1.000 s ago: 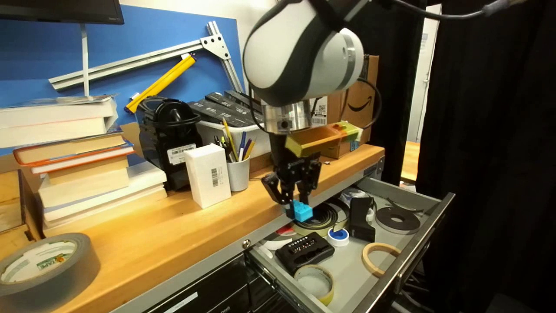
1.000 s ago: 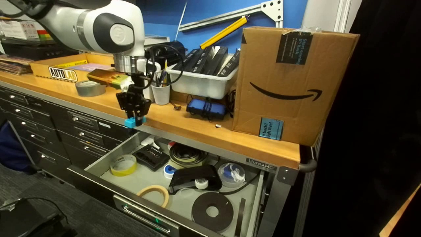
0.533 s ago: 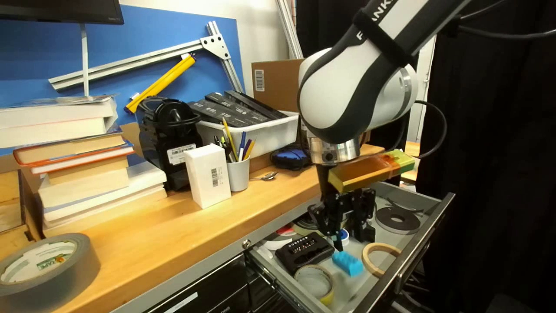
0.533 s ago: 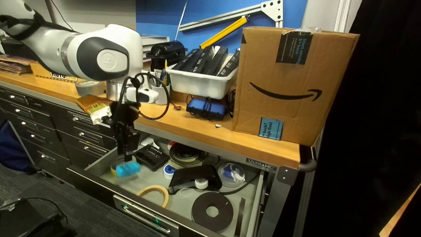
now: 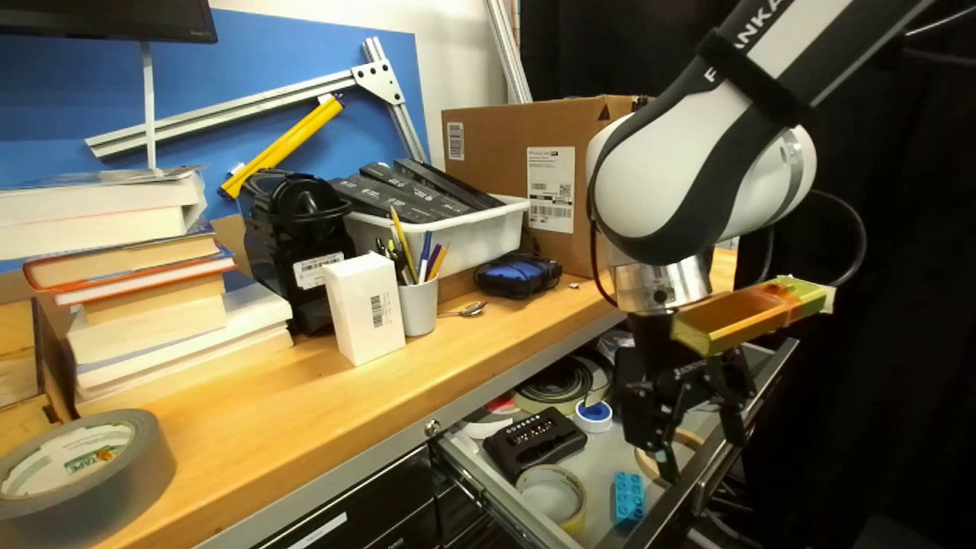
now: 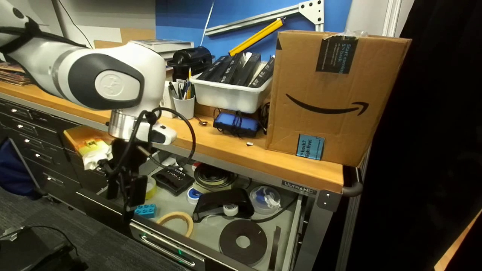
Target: Pick up the blue object from the counter and put it in the open drawer and close it
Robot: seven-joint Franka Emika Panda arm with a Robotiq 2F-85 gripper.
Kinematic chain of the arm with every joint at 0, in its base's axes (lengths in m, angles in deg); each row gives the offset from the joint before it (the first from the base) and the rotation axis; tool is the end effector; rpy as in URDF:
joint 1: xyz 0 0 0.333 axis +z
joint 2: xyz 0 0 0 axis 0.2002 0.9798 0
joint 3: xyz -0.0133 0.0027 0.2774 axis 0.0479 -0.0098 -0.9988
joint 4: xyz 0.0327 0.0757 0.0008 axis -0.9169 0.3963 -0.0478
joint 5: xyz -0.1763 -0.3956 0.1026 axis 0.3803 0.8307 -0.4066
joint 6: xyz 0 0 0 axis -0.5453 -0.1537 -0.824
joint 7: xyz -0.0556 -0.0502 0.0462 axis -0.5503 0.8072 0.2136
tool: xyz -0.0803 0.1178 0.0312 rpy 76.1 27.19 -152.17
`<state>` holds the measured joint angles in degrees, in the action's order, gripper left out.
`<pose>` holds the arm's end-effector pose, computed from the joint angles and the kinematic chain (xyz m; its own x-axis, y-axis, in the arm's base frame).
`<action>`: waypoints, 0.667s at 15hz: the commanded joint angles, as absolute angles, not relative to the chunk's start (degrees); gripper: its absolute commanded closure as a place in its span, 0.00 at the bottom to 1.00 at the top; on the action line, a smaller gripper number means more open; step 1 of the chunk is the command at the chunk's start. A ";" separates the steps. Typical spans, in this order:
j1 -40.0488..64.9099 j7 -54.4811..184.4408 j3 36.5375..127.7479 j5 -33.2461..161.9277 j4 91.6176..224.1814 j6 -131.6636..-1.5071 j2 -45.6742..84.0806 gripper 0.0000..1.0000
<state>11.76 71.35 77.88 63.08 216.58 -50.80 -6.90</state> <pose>0.3965 0.0008 0.1613 0.9116 -0.1686 -0.3748 -0.1444 -0.9852 0.0920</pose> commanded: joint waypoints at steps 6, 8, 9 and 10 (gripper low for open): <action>12.09 64.70 77.84 60.44 217.36 -47.96 2.95 0.00; 12.49 68.66 77.31 58.62 217.57 -53.42 4.56 0.00; 12.89 72.06 76.95 58.61 217.83 -56.65 4.81 0.00; 13.19 75.07 76.75 59.04 218.04 -59.47 4.96 0.00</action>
<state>12.15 67.63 77.65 59.89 218.43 -53.24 4.05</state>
